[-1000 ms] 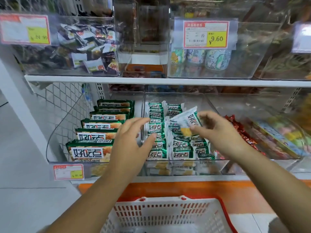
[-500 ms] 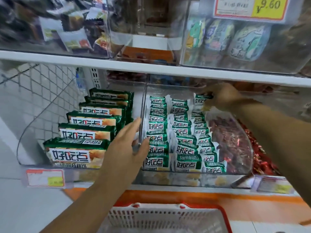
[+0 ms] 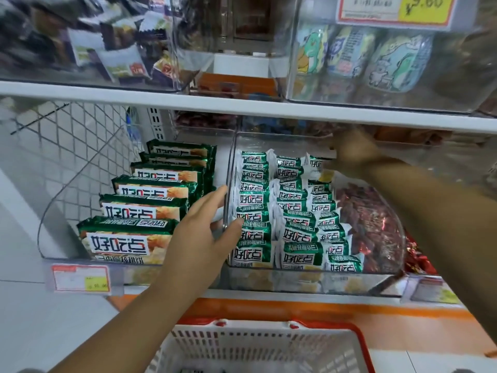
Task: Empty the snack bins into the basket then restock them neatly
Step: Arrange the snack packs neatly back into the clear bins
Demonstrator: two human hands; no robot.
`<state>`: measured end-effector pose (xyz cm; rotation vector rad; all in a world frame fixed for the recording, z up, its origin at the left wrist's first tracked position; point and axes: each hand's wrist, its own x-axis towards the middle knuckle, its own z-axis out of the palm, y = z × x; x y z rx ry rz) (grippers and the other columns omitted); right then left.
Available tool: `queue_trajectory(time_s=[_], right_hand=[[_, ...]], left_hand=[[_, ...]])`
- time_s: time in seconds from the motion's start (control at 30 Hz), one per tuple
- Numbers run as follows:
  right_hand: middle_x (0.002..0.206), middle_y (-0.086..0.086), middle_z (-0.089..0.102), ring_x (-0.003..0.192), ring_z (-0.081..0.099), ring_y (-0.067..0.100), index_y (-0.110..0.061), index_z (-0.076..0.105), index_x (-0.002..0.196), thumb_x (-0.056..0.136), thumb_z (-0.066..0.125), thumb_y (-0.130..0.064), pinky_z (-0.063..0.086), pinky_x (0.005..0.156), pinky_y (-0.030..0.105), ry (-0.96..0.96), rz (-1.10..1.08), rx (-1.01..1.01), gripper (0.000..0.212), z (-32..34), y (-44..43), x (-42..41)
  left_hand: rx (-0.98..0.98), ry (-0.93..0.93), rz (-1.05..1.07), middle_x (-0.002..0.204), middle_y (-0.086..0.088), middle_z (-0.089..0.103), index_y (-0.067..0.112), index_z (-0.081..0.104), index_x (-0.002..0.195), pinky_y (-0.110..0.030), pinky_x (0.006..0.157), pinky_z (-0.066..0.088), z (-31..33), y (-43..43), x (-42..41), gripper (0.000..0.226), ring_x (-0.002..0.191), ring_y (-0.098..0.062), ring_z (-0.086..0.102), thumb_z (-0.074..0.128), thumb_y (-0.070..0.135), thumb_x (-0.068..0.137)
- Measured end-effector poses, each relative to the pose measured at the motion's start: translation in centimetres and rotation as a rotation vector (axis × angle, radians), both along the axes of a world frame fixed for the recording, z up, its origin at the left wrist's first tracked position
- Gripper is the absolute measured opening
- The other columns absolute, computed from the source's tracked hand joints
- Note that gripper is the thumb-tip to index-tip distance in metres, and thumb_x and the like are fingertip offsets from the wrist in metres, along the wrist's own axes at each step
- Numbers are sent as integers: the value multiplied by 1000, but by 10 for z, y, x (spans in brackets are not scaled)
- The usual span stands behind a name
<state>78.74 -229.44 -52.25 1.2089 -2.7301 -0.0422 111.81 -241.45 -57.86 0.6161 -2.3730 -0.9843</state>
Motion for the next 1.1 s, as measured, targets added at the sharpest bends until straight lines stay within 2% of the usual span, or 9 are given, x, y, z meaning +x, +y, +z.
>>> queue_trajectory(time_s=[0.13, 0.3, 0.43, 0.53, 0.63, 0.73, 0.87, 0.97, 1.1], right_hand=[[131, 9, 55, 122, 43, 27, -26, 53, 134, 93, 57, -35, 41, 98, 38, -37, 1, -323, 42, 19, 30, 75], [83, -16, 61, 73, 57, 1, -30, 63, 106, 91, 61, -31, 44, 68, 15, -360, 301, -756, 16, 14, 100, 206], [85, -4, 64, 71, 57, 8, -24, 65, 108, 93, 60, -29, 42, 62, 14, -765, 287, -436, 16, -68, 133, 259], [108, -4, 58, 91, 56, 8, -29, 58, 119, 94, 59, -31, 44, 81, 18, -994, 118, -15, 25, -169, 151, 270], [128, 1, 48, 104, 53, 16, -28, 48, 135, 97, 53, -37, 41, 88, 25, -1082, -69, 210, 40, -256, 166, 275], [125, 5, 50, 82, 51, 14, -22, 44, 139, 97, 55, -33, 37, 77, 22, -1116, -261, 168, 45, -315, 173, 284], [133, 18, 50, 87, 60, 26, -22, 30, 149, 95, 57, -25, 49, 76, 33, -1160, -377, 98, 60, -370, 174, 304], [118, 11, 56, 70, 59, 17, -26, 21, 152, 96, 57, -23, 46, 55, 23, -1257, -529, -38, 66, -391, 164, 318], [124, 8, 60, 75, 63, 13, -18, 39, 143, 86, 69, -28, 57, 62, 33, -1242, -716, -99, 65, -421, 166, 328]], left_hand=[[-82, 76, -21, 140, 40, 24, 47, 28, 145, -22, 108, 28, 5, 14, 23, 58, 132, 7, 30, 55, 46, 94], [-223, -48, -215, 129, 33, 39, 43, 47, 134, 3, 93, 23, -22, 44, 76, 45, 119, 23, 28, 42, 51, 90], [-79, -385, -320, 137, 13, 48, 31, 50, 136, -15, 97, 37, -106, 59, 102, 42, 125, -5, 46, 52, 40, 95], [79, -645, -308, 145, 6, 46, 26, 45, 141, -23, 102, 38, -181, 74, 123, 49, 128, -12, 49, 58, 34, 95], [281, -803, -312, 144, 1, 48, 22, 44, 143, -21, 97, 38, -243, 95, 144, 65, 125, -13, 51, 56, 58, 89], [400, -925, -303, 141, -2, 49, 22, 45, 142, -25, 99, 41, -291, 116, 158, 66, 123, -16, 52, 59, 55, 87], [508, -1013, -346, 151, -5, 38, 20, 36, 148, -32, 106, 39, -327, 132, 162, 59, 135, -22, 43, 59, 35, 96], [558, -1069, -353, 156, -8, 31, 16, 31, 151, -32, 110, 34, -344, 140, 157, 60, 140, -24, 37, 55, 32, 98], [570, -1131, -333, 144, -12, 48, 17, 45, 143, -40, 100, 47, -365, 147, 146, 60, 121, -28, 55, 60, 42, 91]])
